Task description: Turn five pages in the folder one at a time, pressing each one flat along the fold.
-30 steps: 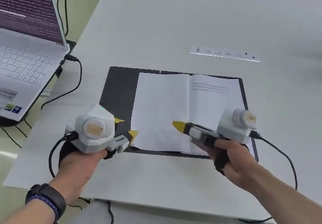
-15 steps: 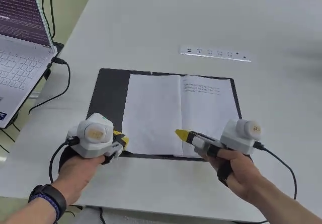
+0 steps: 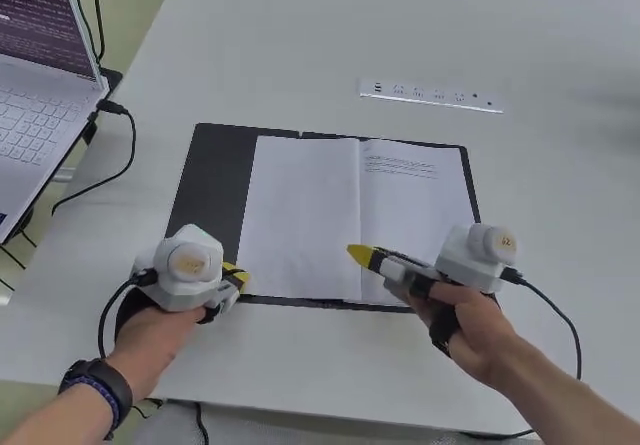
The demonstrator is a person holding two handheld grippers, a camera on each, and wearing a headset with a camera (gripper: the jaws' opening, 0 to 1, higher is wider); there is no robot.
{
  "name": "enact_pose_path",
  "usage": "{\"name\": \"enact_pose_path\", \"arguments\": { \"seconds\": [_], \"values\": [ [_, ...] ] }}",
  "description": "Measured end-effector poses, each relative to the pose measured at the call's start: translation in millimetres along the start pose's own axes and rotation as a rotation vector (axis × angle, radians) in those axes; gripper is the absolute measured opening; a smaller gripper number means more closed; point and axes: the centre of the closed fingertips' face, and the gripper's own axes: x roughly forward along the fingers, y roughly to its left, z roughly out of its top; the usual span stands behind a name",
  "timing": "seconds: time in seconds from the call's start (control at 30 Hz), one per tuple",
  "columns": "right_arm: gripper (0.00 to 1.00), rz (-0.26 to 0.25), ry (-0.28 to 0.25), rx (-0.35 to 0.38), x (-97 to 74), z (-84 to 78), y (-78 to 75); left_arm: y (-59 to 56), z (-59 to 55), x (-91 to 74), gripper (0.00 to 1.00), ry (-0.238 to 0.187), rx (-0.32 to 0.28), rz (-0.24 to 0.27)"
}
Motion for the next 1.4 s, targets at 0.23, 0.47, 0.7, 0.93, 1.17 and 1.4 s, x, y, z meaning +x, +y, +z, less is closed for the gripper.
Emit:
{"name": "enact_pose_path", "arguments": {
  "seconds": [0.23,0.47,0.7,0.93,1.17,1.4],
  "values": [
    [0.14,0.01,0.005,-0.008,5.3,3.6,0.3,0.5,2.2,-1.4,0.0,-0.008,0.0,0.006],
    [0.14,0.009,0.011,-0.014,9.7,10.2,-3.2,1.5,1.8,-1.7,0.0,-0.009,-0.004,0.007],
    [0.11,0.008,0.017,-0.027,15.8,18.7,-8.1,2.0,1.9,-1.0,0.0,-0.012,-0.036,0.004],
    [0.08,0.008,0.026,-0.035,23.7,24.7,-5.9,0.7,1.7,-1.4,0.0,-0.007,-0.03,0.002],
    [0.06,0.002,0.012,-0.017,27.7,30.9,-6.6,0.1,1.7,-1.9,0.0,-0.002,-0.041,-0.005],
    [0.0,-0.02,-0.013,-0.007,34.1,40.7,-15.2,-0.2,1.6,-2.2,0.0,0.001,-0.043,-0.003]
  ]
}}
